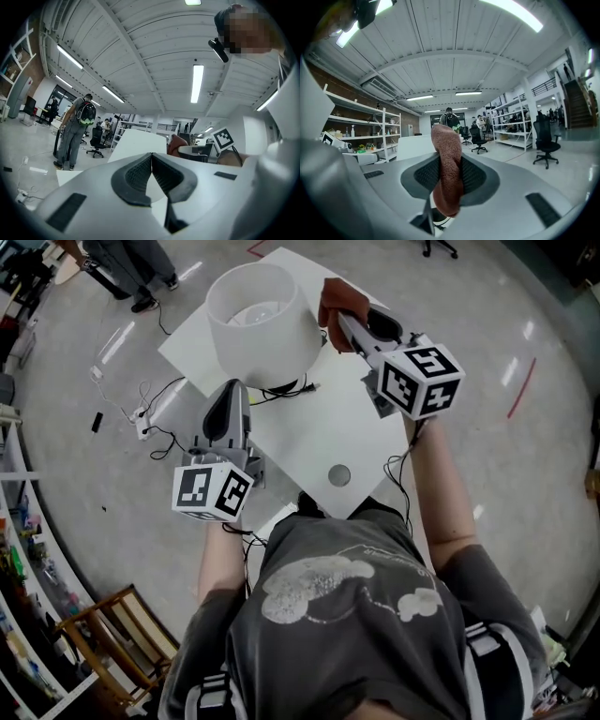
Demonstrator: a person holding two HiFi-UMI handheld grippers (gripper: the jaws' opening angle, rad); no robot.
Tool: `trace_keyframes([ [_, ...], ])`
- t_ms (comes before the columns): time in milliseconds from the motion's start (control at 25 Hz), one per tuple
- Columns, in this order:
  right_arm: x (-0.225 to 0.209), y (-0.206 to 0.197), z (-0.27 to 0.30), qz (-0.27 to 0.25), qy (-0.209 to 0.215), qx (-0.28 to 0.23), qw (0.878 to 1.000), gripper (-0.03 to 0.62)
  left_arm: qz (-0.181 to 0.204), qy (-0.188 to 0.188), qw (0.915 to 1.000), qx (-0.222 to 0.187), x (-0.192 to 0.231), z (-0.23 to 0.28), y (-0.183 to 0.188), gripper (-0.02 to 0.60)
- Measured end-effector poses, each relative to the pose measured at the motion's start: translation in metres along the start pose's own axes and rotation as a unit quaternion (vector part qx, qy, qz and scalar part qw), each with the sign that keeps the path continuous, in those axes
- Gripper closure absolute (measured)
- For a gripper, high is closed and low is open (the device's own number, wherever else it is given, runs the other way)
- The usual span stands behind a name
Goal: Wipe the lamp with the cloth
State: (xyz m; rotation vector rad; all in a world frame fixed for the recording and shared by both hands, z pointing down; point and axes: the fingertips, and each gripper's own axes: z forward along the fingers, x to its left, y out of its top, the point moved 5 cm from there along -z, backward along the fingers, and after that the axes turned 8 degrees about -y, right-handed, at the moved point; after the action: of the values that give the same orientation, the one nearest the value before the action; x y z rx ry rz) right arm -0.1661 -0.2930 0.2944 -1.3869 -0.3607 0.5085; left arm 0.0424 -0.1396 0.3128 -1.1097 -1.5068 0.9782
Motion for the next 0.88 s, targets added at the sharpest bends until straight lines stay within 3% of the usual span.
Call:
trace_keyframes([
  [480, -0.007, 0.016, 0.054, -0.019, 0.109, 0.000, 0.994, 0.497, 0.023, 0.094, 0.9952, -0.015, -0.010, 0.019, 0.002, 0.574],
  [880, -0.022, 0.001, 0.090, -0.005, 0.153, 0.015, 0.988, 0.497, 0.033, 0.138, 0.9899, -0.003, -0.011, 0.028, -0.008, 0.574],
])
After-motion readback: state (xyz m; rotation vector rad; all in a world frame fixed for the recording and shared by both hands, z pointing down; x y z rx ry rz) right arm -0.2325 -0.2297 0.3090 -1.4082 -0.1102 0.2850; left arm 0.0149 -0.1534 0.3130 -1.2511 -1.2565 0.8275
